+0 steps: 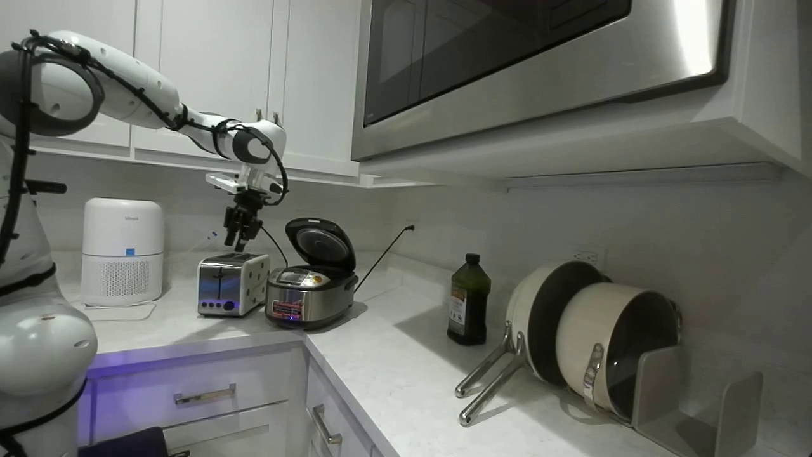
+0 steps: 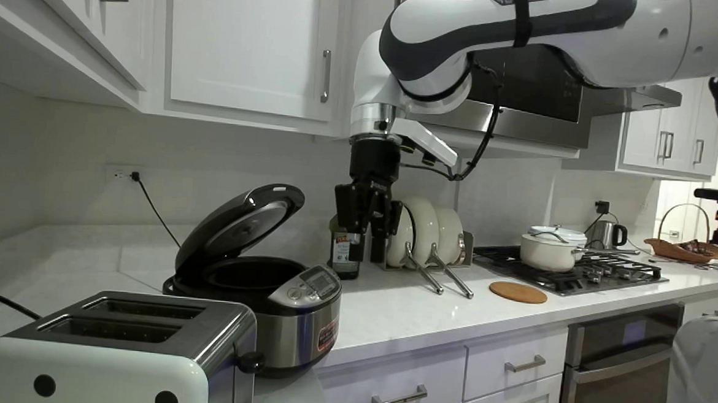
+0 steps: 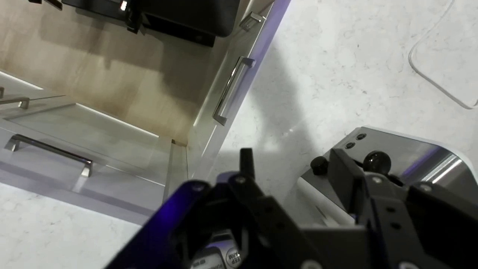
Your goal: Open the cooker, lift the lever on the toaster, and then close the cooker
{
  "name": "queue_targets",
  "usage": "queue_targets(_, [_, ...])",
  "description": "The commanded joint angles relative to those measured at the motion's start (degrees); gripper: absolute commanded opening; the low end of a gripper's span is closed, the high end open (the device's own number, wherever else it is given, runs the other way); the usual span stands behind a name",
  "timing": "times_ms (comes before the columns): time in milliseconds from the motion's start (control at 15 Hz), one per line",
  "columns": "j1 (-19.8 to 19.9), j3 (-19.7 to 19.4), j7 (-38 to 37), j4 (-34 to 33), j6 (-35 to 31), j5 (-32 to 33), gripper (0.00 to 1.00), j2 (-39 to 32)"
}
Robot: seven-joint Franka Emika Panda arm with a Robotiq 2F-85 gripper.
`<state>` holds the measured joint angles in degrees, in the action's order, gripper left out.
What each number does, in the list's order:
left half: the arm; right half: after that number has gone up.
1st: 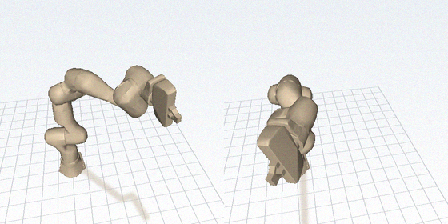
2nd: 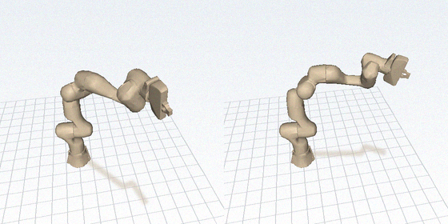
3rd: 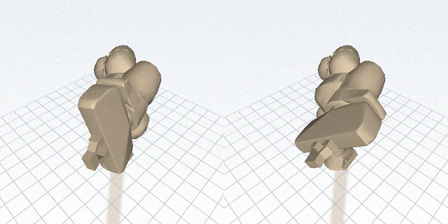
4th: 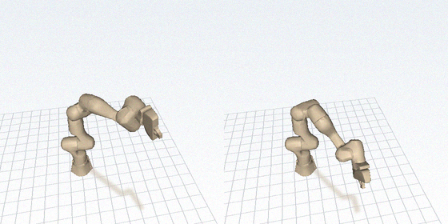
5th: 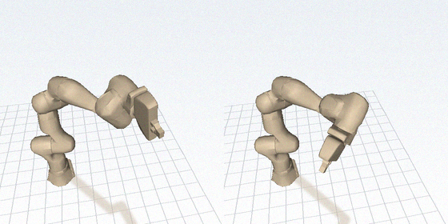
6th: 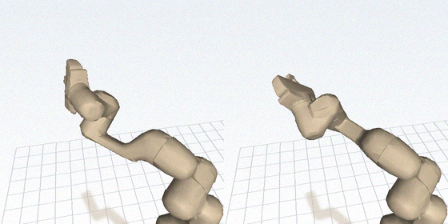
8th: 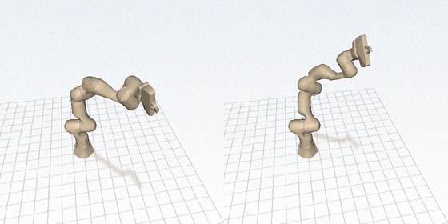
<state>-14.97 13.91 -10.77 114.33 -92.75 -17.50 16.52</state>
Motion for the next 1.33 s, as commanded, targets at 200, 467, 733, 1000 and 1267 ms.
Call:
queue_targets(200, [0.6, 1.4, -2.5, -3.3, -0.5, 0.0, 1.00, 1.6])
queue_targets(467, [0.6, 1.5, -0.4, -1.7, -5.5, 1.1, 1.00, 6.4])
queue_targets(733, [0.2, 1.8, 1.2, 0.2, -10.0, 2.0, 1.00, 11.2])
queue_targets(1000, [-0.9, 2.2, 7.9, 6.2, -19.3, 4.2, 1.00, 16.9])
queue_targets(1267, [-2.1, 4.1, 10.8, 12.0, -33.0, 7.5, 1.00, 19.4])
